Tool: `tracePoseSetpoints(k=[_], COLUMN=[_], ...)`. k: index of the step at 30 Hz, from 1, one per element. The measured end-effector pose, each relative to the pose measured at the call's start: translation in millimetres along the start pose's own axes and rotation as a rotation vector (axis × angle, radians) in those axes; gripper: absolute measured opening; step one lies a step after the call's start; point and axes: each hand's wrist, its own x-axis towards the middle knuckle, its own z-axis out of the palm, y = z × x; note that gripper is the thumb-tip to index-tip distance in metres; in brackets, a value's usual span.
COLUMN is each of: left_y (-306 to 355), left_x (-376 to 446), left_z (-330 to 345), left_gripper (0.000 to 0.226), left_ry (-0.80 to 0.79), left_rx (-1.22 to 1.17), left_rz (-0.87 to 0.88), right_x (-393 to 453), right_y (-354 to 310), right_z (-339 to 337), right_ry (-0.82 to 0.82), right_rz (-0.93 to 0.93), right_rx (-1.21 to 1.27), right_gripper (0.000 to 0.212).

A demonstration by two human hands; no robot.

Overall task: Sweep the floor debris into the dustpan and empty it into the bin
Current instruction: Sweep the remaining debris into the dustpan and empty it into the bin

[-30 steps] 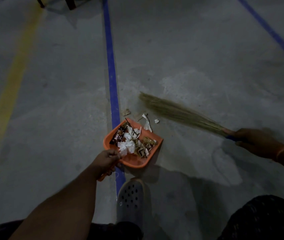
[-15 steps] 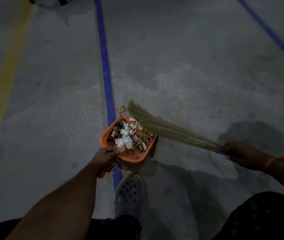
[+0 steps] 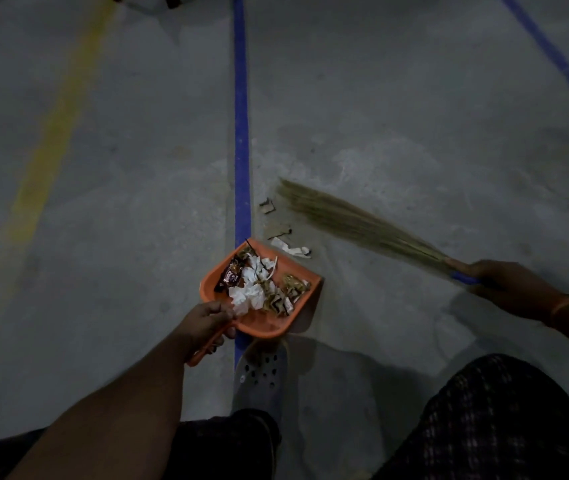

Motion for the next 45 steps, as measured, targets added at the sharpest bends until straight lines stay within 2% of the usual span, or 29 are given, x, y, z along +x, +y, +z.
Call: tracePoseSetpoints(k=[2, 6, 11, 16, 20, 27, 29, 31, 33, 36, 39, 43, 45], left_y=[-3, -9, -10, -6, -1, 5, 3, 3, 2, -2, -4, -8, -13], left_x=[-2, 4, 17, 26, 29, 35, 36, 36, 34, 32, 30, 24, 20], left_z=[-2, -2, -1, -2, 1, 6, 5, 4, 4, 4, 3, 0, -2], left_gripper=[0.019, 0.019, 0.019, 0.019, 0.021, 0.022, 0.021, 0.021, 0.022, 0.024, 0.023, 0.022, 0.020], left_ry=[0.030, 0.080, 0.085, 0.083, 0.066, 0.061, 0.062, 0.056, 0.045, 0.042, 0.044, 0.021, 0.019], left_rx=[0.009, 0.010, 0.043, 0.047, 0.060, 0.079, 0.064, 0.051, 0.030, -0.011, -0.041, -0.091, -0.105], left_rz=[0.003, -0.013, -0.021, -0.019, 0.001, 0.030, 0.032, 0.031, 0.030, 0.044, 0.048, 0.039, 0.021], right_x=[11, 36, 46, 29, 18, 1, -4, -12, -23, -34, -41, -26, -12], right_y=[-3, -17, -31, -27, -36, -51, -47, -39, -33, -34, -40, -33, -32], right_z=[4, 15, 29, 41, 44, 36, 34, 31, 27, 17, 4, -2, -2], right_ry=[-0.003, -0.096, -0.192, -0.087, -0.156, -0.170, -0.166, -0.154, -0.119, -0.089, -0.015, 0.010, 0.023], right_rz=[0.011, -0.005, 0.005, -0.156, -0.090, -0.126, -0.181, -0.232, -0.244, -0.237, -0.241, -0.213, -0.184], right_rx=[-0.014, -0.080, -0.054, -0.014, -0.015, -0.007, -0.014, -0.004, 0.016, 0.079, 0.143, 0.147, 0.137], right_gripper=[0.028, 0.054, 0.046, 0.040, 0.025, 0.031, 0.043, 0.043, 0.043, 0.055, 0.043, 0.054, 0.048])
